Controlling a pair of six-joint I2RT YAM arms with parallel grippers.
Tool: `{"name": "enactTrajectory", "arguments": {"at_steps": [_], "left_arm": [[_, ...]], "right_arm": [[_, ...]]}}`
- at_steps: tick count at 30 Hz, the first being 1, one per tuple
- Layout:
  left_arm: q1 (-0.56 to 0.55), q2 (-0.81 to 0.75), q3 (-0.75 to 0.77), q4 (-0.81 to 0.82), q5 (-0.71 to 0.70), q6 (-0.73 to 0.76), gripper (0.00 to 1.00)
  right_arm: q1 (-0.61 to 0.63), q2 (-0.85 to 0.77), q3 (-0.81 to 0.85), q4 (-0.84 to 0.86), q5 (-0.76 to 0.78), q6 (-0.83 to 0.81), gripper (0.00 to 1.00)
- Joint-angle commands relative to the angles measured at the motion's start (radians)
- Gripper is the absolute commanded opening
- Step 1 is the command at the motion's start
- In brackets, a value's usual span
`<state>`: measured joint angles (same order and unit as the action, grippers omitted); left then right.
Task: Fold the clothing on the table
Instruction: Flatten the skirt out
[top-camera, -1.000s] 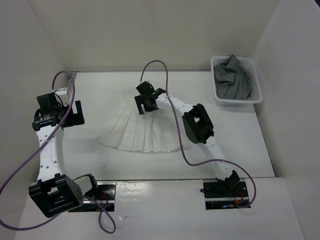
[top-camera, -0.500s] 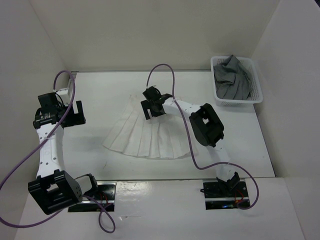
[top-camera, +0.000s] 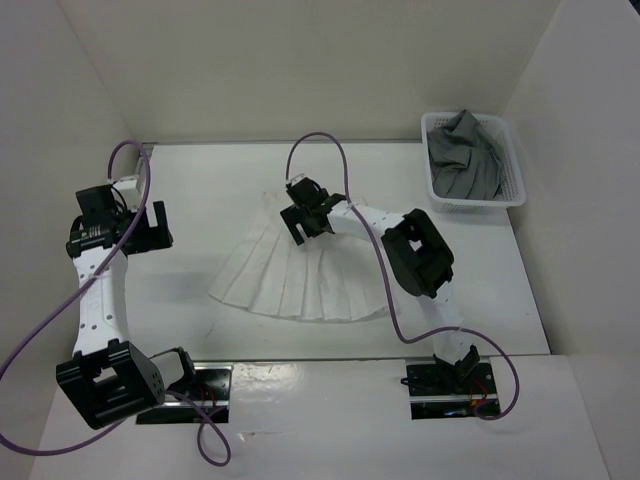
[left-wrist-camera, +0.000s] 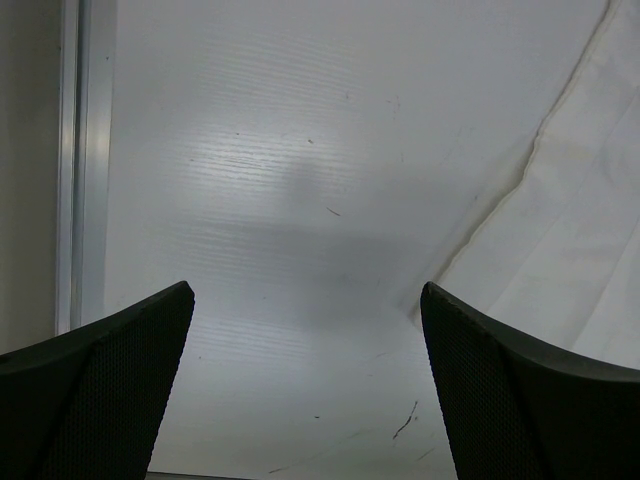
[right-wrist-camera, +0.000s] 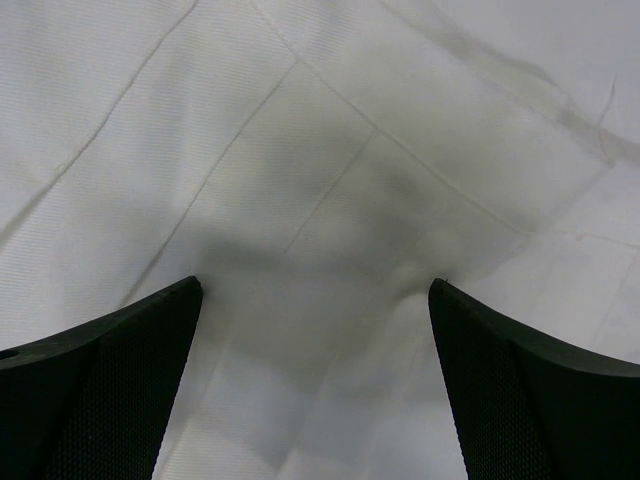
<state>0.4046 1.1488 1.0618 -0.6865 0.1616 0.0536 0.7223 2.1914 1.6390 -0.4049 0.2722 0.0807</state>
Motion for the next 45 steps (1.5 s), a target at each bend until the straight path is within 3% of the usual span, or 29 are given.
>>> {"name": "enactTrajectory", "arguments": {"at_steps": [1, 11, 18, 24, 34, 45], "left_arm": [[0.007, -0.001, 0.001, 0.027, 0.021, 0.017, 1.00], [0.007, -0.011, -0.008, 0.027, 0.021, 0.017, 1.00], [0.007, -0.011, 0.015, 0.027, 0.036, 0.037, 1.00], [0.007, 0.029, 0.046, 0.027, 0.118, 0.046, 1.00], [0.007, 0.100, 0.038, 0.045, 0.173, 0.057, 1.00], [0.007, 0.164, 0.036, 0.065, 0.193, 0.075, 1.00]], "right_arm": [[0.000, -0.012, -0.045, -0.020, -0.028, -0.108, 0.98], [-0.043, 0.031, 0.002, -0.014, -0.132, -0.225, 0.98], [-0.092, -0.128, 0.113, -0.115, -0.272, -0.203, 0.98], [-0.195, -0.264, 0.079, -0.150, -0.389, -0.203, 0.98], [-0.276, -0.364, -0.210, -0.081, -0.217, -0.233, 0.98], [-0.285, -0.352, -0.323, -0.040, -0.162, -0.222, 0.98]]}}
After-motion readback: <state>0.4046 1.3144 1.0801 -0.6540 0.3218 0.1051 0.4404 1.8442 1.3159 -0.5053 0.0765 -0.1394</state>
